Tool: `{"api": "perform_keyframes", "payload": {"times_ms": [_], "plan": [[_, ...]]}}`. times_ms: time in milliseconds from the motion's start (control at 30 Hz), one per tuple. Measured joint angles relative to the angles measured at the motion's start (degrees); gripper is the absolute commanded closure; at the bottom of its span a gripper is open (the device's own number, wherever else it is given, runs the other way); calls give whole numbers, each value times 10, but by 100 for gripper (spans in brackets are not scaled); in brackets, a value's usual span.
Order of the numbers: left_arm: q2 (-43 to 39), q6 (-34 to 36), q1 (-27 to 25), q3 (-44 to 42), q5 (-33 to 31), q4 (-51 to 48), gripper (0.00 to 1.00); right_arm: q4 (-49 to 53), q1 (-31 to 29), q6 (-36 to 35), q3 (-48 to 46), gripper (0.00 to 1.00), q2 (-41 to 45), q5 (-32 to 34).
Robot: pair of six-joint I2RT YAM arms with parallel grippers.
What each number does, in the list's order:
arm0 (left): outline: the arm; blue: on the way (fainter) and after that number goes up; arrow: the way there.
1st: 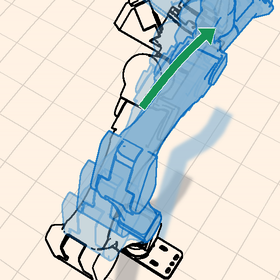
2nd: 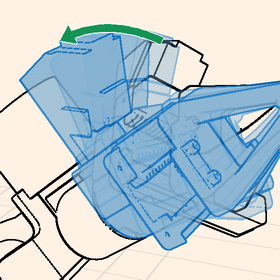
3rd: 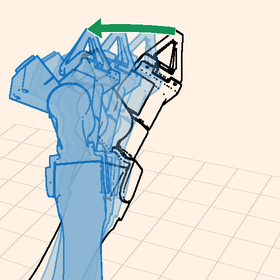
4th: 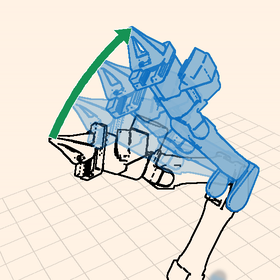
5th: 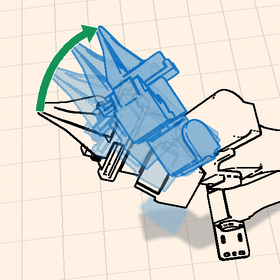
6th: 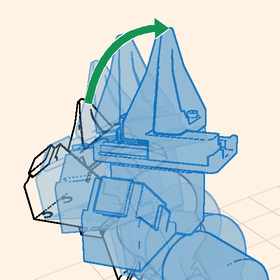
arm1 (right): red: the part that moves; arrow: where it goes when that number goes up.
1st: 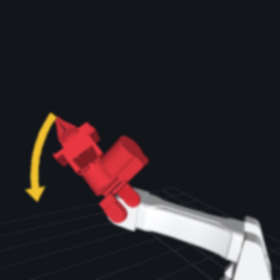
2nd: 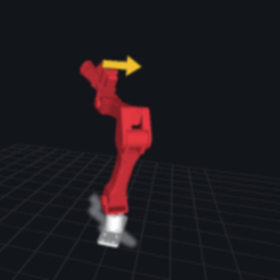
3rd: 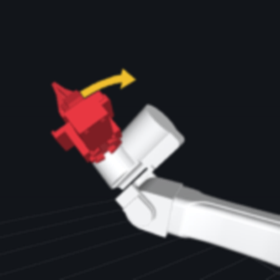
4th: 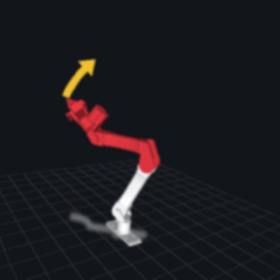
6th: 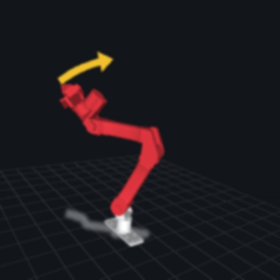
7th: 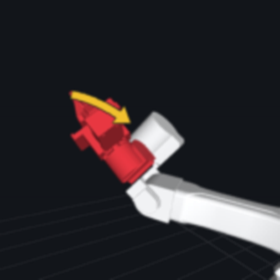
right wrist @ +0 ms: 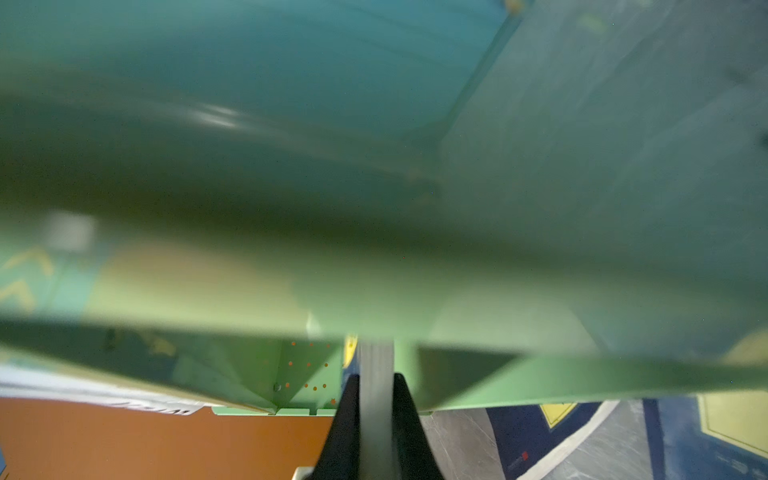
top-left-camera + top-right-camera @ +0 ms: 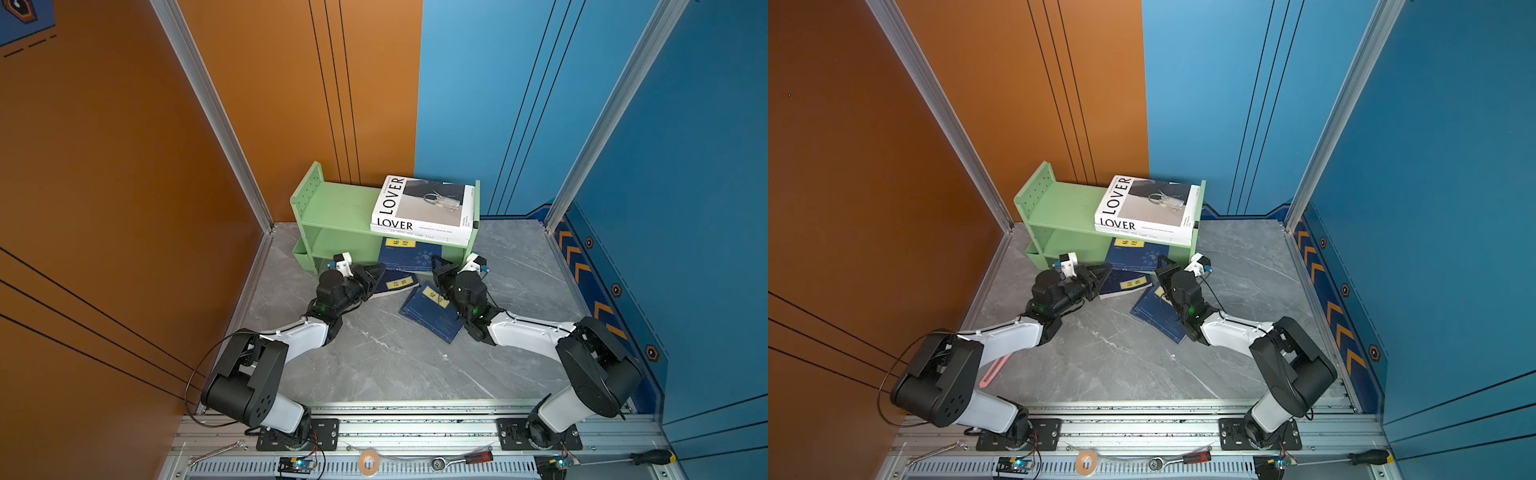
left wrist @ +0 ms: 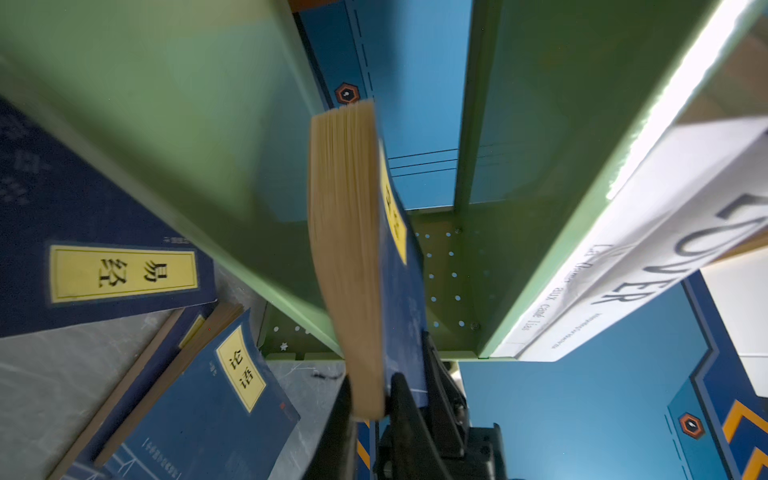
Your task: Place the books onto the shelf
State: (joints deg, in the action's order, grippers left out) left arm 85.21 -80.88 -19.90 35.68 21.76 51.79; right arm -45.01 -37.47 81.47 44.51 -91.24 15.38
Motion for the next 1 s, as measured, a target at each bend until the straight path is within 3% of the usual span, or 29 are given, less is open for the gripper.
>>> {"api": "perform_keyframes", "payload": {"times_ms": [133,233,467,533,767,867,1000], "plan": [[16,7,-1,12,2,12,100,19,2,5,0,51,1,-3],[39,13,0,14,6,21,100,67,8,-3,0,42,18,-21],[127,3,0,37,26,89,100,273,29,-56,3,32,118,-76],[144,5,-1,44,27,96,100,339,34,-81,10,21,162,-79],[188,-7,-9,55,21,149,100,508,43,-159,14,11,326,-59],[221,-23,-17,63,11,188,100,551,56,-183,4,0,386,-37],[254,-41,-30,75,0,216,100,577,71,-226,-24,0,439,-13]]}}
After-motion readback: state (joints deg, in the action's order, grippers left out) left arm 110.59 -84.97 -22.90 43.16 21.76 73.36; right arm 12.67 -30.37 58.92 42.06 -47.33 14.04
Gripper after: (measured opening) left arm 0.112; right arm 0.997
